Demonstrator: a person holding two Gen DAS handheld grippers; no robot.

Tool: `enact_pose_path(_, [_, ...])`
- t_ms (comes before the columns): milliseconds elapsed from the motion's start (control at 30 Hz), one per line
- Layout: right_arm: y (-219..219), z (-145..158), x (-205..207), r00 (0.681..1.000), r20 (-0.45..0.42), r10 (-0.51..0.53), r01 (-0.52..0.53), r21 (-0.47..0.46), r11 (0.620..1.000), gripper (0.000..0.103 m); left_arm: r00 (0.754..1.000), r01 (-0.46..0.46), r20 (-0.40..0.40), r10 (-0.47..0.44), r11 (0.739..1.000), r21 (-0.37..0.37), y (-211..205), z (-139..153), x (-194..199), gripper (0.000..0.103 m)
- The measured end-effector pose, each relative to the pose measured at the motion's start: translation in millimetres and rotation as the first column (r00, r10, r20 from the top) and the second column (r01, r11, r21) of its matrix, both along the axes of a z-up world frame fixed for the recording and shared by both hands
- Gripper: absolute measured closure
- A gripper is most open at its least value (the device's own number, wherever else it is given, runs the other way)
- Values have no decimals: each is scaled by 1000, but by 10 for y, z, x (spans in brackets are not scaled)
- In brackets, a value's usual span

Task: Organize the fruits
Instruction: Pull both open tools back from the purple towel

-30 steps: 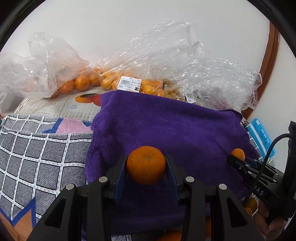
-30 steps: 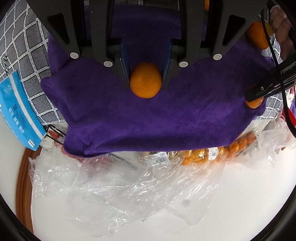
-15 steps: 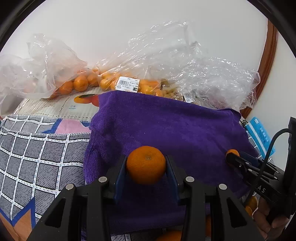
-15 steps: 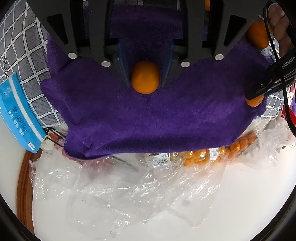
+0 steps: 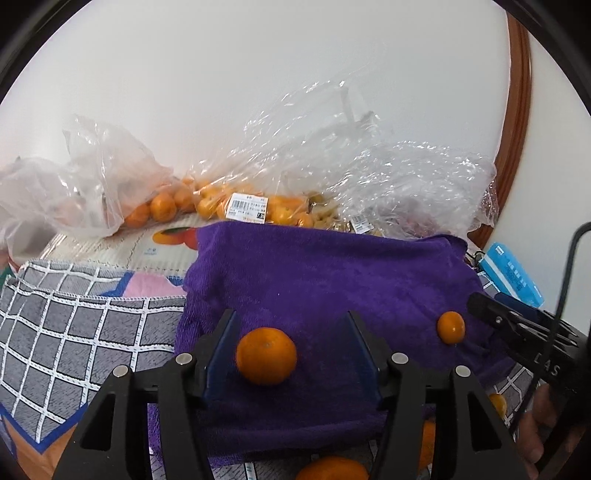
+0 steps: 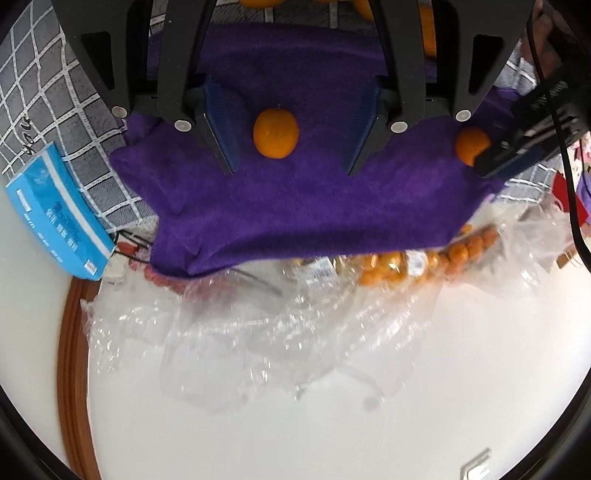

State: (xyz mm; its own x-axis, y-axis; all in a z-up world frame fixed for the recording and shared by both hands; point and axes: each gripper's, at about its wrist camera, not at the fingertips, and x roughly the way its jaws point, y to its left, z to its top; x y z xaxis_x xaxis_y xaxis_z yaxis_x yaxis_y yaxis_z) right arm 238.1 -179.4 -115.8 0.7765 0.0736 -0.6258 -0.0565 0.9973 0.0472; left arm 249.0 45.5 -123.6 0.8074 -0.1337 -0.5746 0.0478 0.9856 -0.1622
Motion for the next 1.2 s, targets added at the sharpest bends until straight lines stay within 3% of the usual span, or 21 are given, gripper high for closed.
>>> enact_pose_path(200, [73,182,-283,1000,15,-9,10,-77,997,45,999,12,31,-12,1000,-10,-12,275,-116,46])
enact_pose_path(400, [61,267,-594,1000,2,-18,18,-110,994,45,998,50,-31,-52,997,-54,-20,384,-377,45])
enact_pose_path(800, [135,-144,-992,992,-124,-5,1,-38,999,44,994,18,-113,-10,998,63,204,53,-1016,42])
enact_pose_path(1067, [319,-306,-1115,988,-151,37,-42,-28,999,45,995,21,-99,-15,998,63,296,-84,-1122,42])
enact_pose_path(1200, [346,-363,-1121,986,-165,37,-39,-13,999,44,995,37,-93,-36,999,14,365,-147,-1142,41])
